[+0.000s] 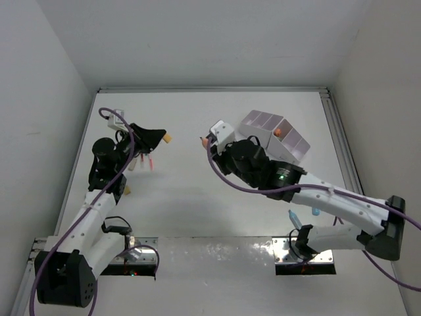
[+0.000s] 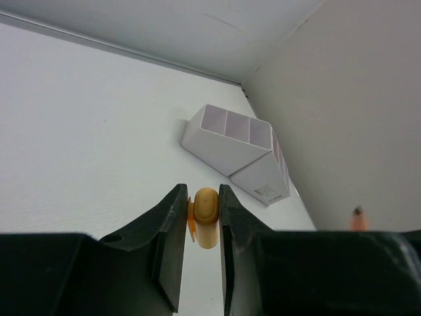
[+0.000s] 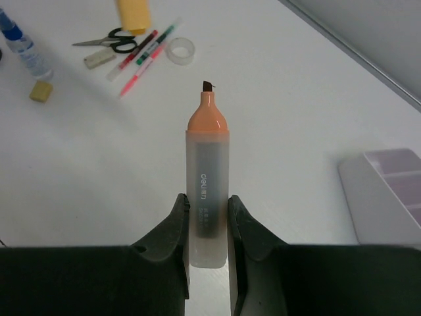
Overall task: Sort the stationery into containers
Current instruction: Close the pen cap on the pen.
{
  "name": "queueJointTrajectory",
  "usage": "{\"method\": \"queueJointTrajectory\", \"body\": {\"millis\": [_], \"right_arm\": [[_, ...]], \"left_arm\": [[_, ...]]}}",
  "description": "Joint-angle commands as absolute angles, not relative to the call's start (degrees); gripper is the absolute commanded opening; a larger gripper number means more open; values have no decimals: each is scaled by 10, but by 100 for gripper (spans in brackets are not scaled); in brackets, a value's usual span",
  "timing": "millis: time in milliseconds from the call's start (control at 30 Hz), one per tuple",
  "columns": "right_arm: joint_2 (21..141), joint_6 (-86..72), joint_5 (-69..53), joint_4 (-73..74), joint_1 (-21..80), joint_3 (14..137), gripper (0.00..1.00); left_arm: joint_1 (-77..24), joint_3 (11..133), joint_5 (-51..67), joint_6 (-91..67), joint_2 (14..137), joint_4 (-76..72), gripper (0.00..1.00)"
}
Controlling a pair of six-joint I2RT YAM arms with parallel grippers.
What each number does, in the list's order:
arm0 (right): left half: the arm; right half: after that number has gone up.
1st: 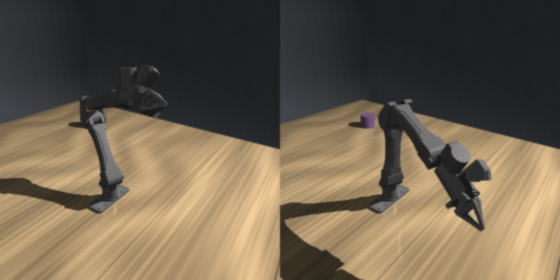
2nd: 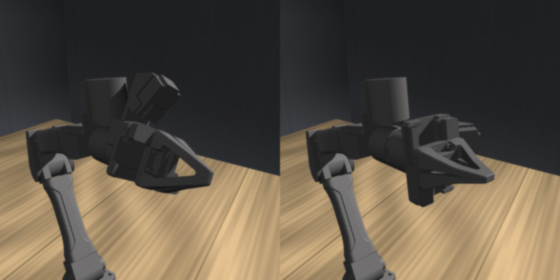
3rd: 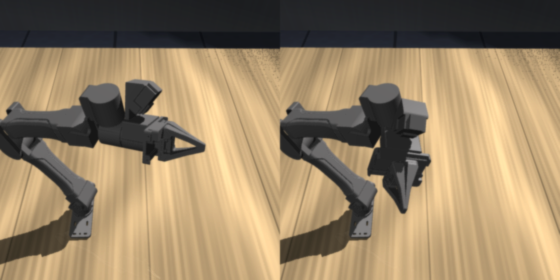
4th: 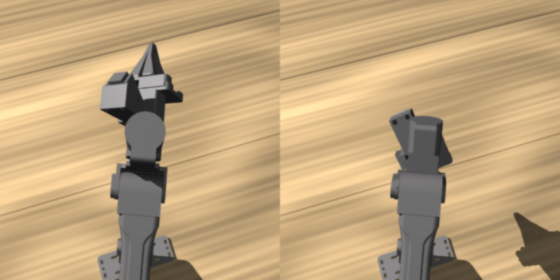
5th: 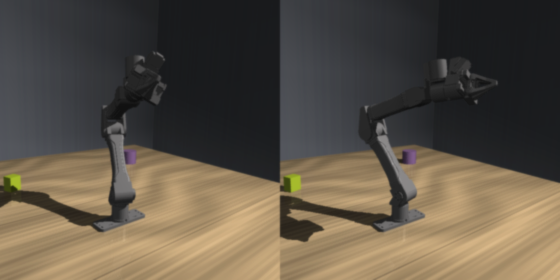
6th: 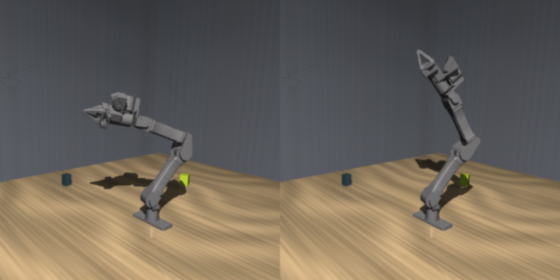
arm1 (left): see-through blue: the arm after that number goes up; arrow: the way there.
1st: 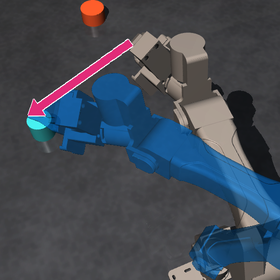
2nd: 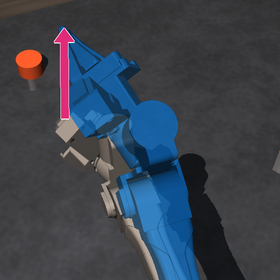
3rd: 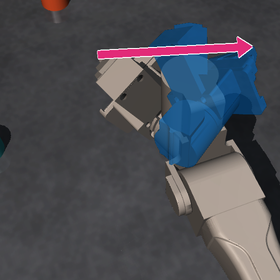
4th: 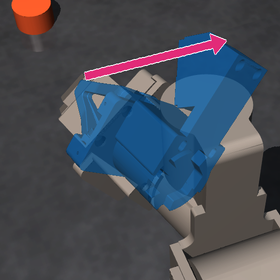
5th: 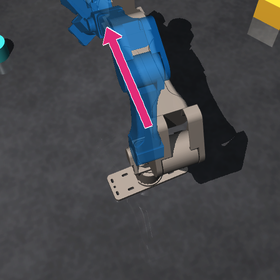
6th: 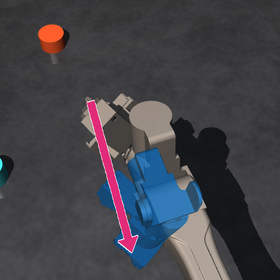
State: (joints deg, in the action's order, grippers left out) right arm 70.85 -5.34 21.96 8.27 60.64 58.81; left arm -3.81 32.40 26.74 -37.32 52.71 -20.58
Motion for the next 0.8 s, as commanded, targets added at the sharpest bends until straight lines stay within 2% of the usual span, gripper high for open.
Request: {"method": "queueJointTrajectory", "body": {"millis": [0, 100, 233, 333, 533, 767], "right_arm": [[651, -122, 306, 252, 603, 663, 0], [605, -197, 378, 372, 603, 700, 0], [561, -236, 453, 438, 603, 727, 0], [554, -230, 461, 439, 603, 716, 0], [597, -149, 391, 354, 603, 647, 0], [609, -124, 260, 149, 605, 563, 0]], "left_arm": [[-34, 301, 248, -325, 497, -215, 0], [-33, 274, 247, -351, 502, -252, 0], [-38, 245, 250, -385, 510, -282, 0], [-40, 242, 249, -391, 512, -280, 0], [-40, 292, 256, -363, 514, -255, 0], [-52, 371, 306, -356, 526, -221, 0]]}}
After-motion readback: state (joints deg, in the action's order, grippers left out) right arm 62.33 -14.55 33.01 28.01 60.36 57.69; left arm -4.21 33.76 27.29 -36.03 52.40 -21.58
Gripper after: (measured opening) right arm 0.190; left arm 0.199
